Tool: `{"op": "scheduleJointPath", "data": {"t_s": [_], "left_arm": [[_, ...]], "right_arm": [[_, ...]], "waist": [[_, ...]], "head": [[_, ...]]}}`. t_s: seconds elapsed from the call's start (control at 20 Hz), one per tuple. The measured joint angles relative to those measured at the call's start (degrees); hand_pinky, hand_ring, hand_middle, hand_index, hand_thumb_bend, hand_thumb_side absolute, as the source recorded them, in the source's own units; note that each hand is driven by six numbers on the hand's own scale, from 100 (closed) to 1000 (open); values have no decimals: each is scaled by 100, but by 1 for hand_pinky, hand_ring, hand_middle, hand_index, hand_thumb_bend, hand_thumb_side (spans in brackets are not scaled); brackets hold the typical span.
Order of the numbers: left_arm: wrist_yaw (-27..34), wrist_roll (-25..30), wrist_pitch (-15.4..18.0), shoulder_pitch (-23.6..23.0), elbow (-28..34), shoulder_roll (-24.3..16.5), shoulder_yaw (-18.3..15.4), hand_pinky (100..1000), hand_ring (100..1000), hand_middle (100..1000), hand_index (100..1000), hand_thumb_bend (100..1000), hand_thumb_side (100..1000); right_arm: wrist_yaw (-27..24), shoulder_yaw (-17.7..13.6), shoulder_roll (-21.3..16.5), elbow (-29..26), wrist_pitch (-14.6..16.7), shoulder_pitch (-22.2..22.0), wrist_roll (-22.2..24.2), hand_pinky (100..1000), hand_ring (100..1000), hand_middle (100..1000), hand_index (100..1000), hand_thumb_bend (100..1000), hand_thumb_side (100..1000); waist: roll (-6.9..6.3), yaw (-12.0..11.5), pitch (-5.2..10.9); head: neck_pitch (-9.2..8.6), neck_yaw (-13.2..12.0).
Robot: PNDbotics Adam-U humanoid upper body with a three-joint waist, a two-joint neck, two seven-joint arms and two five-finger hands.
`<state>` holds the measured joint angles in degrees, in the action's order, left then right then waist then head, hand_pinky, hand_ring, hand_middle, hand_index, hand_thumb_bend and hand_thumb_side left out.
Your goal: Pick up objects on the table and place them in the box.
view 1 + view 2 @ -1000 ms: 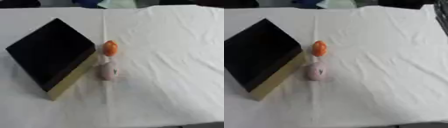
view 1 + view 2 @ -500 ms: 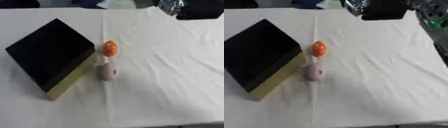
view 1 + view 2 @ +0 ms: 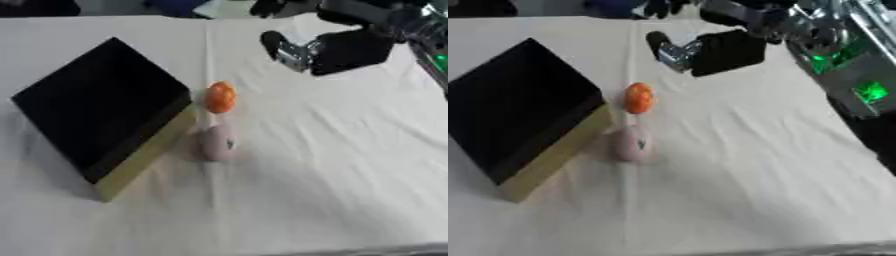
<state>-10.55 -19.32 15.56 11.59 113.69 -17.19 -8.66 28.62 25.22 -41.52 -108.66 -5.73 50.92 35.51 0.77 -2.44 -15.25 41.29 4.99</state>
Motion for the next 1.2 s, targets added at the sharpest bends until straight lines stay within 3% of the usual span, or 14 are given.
{"op": "scheduleJointPath", "data": {"t_s": [0.2,0.3,0.45,0.85,1.2], "left_arm": [[1,5,3,0,0,0,0,723,778,828,829,106,906],[1,7,2,0,0,1,1,723,778,828,829,105,907],[3,14,-4,0,0,1,1,723,778,828,829,105,907],[17,32,-15,0,0,3,23,724,778,827,828,104,906],[23,38,-20,0,0,4,33,723,778,823,826,105,906]], "right_arm": [[20,176,127,95,-72,59,220,879,789,743,914,100,640],[47,267,192,146,-128,82,271,879,790,743,914,100,635],[69,399,278,225,-214,102,332,891,791,748,909,100,558],[178,751,511,444,-387,99,583,897,809,761,927,100,560],[270,981,678,615,-302,-19,820,895,814,756,927,100,580]], "waist": [[3,-1,5],[3,-1,5],[3,-1,6],[3,0,9],[4,-2,9]], "head": [[0,0],[0,0],[0,0],[1,7],[1,16]]}}
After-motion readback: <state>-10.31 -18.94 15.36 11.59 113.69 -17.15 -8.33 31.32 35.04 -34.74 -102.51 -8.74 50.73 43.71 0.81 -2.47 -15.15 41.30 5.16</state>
